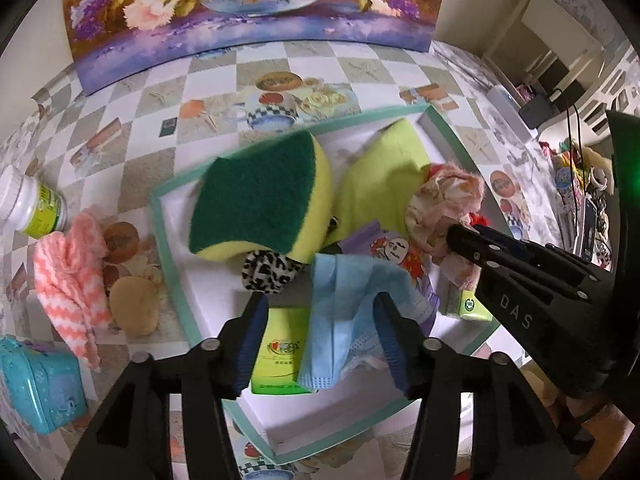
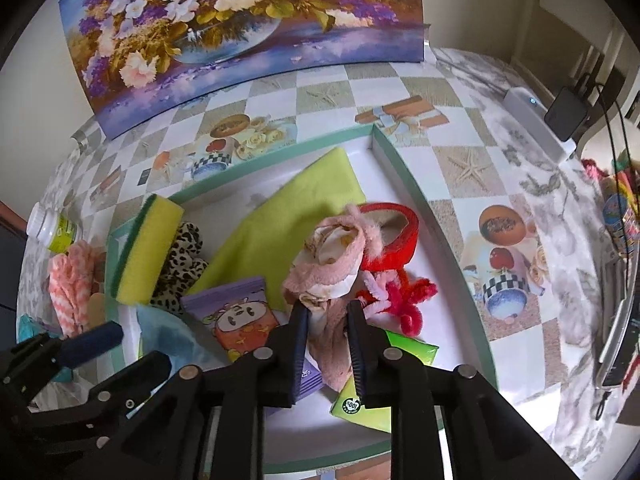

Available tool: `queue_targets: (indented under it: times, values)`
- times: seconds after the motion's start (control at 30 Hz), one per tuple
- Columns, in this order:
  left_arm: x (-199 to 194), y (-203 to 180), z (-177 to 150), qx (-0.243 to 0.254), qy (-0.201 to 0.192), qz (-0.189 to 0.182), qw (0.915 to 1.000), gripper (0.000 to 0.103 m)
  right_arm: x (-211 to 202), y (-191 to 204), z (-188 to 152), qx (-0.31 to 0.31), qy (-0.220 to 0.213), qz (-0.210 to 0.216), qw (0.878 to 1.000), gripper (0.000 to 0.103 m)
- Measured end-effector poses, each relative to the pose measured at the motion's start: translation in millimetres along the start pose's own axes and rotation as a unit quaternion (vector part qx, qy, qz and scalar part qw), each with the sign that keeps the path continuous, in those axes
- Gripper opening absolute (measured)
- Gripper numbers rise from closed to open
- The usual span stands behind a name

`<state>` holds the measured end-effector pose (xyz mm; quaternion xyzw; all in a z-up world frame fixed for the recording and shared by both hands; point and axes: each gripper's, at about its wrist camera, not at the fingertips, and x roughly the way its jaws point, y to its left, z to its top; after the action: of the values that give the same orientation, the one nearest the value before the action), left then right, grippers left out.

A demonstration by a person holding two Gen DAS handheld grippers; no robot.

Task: Organize soft objects
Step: 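Open both grippers to drop the mask and pink cloth into the tray, then move both grippers back toward the striped towel and tan bun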

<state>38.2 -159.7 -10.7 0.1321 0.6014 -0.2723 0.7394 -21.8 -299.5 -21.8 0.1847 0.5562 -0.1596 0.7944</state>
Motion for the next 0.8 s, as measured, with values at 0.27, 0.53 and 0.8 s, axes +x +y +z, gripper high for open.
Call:
queue_targets:
  times: [0.27,0.53,0.8]
  values:
    - [-17.5,17.6,3.9,-0.028,-0.022,-0.008,0.9993,0.068,-16.3,2.9,2.4,-0.001,-0.018,-0.008,1.0,0.056]
    - [-26.0,54.8,5.6,-0.076,-0.049,0.009,0.9958,0.083,-21.9,5.9,2.5,-0.003,-0.023,-0.014,1.0,0.066]
    - [-28.7,94.5,2.7,-0.124,-0.066,0.038,0.9894,0.09,-21.7,7.3,2.1,0.004,-0.028,-0.018,0.999,0.085]
